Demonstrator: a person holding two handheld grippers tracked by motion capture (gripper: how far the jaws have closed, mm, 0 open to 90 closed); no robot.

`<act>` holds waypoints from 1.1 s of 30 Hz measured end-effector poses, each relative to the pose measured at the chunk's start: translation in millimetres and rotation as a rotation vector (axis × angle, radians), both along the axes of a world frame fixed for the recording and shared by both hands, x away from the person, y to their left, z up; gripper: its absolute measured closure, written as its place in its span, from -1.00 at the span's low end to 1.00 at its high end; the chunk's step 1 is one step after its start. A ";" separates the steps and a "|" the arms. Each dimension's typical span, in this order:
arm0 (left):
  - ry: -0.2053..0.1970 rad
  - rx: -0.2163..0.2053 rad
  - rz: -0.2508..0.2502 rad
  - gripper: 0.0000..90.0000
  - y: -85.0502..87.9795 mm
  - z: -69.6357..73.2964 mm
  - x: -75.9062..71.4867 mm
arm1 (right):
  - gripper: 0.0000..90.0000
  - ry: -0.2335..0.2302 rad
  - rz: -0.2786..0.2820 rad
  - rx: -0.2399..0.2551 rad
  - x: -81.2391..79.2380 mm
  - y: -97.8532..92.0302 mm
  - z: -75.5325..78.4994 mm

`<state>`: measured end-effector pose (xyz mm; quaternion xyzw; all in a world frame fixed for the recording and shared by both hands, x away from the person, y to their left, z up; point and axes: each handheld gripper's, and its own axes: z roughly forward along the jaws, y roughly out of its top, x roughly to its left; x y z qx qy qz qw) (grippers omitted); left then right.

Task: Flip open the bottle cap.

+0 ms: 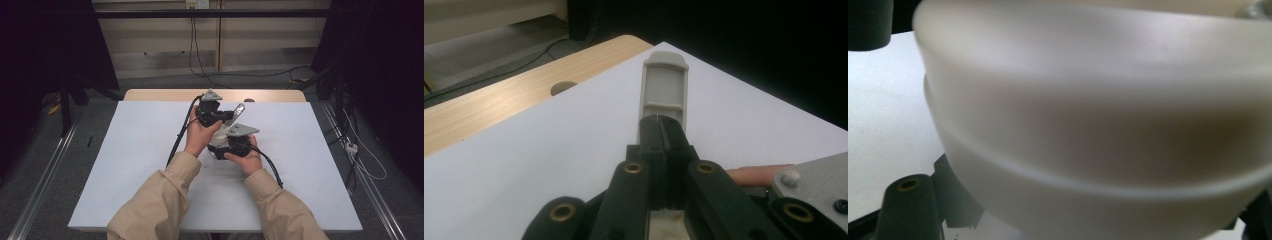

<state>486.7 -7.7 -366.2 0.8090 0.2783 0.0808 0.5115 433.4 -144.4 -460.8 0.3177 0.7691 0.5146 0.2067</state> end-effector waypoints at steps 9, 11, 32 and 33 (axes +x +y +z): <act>0.010 0.015 -0.005 1.00 -2.4 -5.8 1.1 | -0.58 -0.003 0.004 -0.006 -0.5 0.7 0.0; 0.011 0.022 -0.009 1.00 -3.1 -6.1 1.4 | -0.58 0.000 0.001 -0.001 -0.2 -0.2 -0.1; 0.022 -0.036 -0.023 0.40 22.7 2.4 -15.7 | -0.86 0.056 -0.002 0.001 -5.7 -4.1 6.4; 0.018 -0.039 -0.016 0.32 26.4 3.3 -18.1 | -0.86 0.048 -0.006 -0.008 -7.4 -5.5 7.4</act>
